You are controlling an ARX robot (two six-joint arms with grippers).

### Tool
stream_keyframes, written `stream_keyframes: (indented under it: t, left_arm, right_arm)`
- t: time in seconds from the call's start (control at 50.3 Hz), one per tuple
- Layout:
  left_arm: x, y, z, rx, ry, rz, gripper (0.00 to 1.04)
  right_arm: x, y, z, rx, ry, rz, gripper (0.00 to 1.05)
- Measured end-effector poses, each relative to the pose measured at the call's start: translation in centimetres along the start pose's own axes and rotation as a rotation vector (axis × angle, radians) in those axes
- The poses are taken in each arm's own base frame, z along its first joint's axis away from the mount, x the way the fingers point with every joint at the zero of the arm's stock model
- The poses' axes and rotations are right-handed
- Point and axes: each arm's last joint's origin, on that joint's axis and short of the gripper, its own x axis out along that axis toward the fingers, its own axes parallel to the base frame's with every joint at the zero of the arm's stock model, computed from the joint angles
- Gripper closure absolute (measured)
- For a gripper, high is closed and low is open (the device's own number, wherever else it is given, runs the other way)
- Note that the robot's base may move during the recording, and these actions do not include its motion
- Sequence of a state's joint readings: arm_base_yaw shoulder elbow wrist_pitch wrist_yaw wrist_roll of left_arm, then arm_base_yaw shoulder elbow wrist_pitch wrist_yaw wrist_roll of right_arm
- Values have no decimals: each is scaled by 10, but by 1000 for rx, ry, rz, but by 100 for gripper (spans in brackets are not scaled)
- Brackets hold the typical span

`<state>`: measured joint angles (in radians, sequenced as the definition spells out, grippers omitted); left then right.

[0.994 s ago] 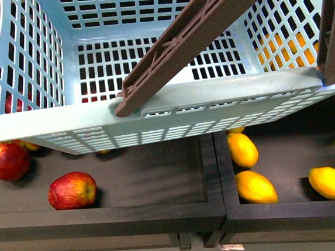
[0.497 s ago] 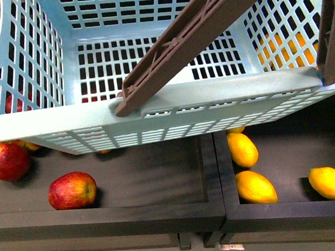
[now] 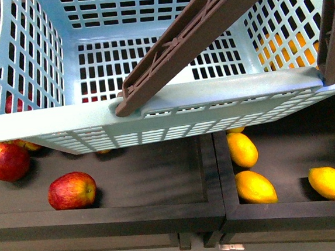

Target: Pick lemon and mango into basket

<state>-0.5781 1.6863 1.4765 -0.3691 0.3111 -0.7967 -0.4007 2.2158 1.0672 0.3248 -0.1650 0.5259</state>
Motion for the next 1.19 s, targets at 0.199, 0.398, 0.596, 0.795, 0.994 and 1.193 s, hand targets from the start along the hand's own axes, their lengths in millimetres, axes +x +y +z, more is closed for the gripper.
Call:
stream_keyframes:
  t: [0.199,0.398,0.596,0.795,0.994,1.193]
  left_arm:
    - [0,0,0,-1,-1,1,100]
    - [0,0,0,0,0,0,100]
    - [0,0,0,0,-1,0,100]
    - [0,0,0,0,-1,1,100]
    - [0,0,0,0,0,0,100]
    - [0,0,0,0,0,0,100]
  right_arm:
    - [-84,43,15,-181,-104,242,48]
    - [-177,101,23,-349,-268,506,48]
    - [-253,157,-3,-487,-366,732,48]
    - [-250,178,-52,-559,-258,771,49]
    - [-249,188,-82,-609,-195,796,49]
    - [-246,190,-101,-646,-147,786,23]
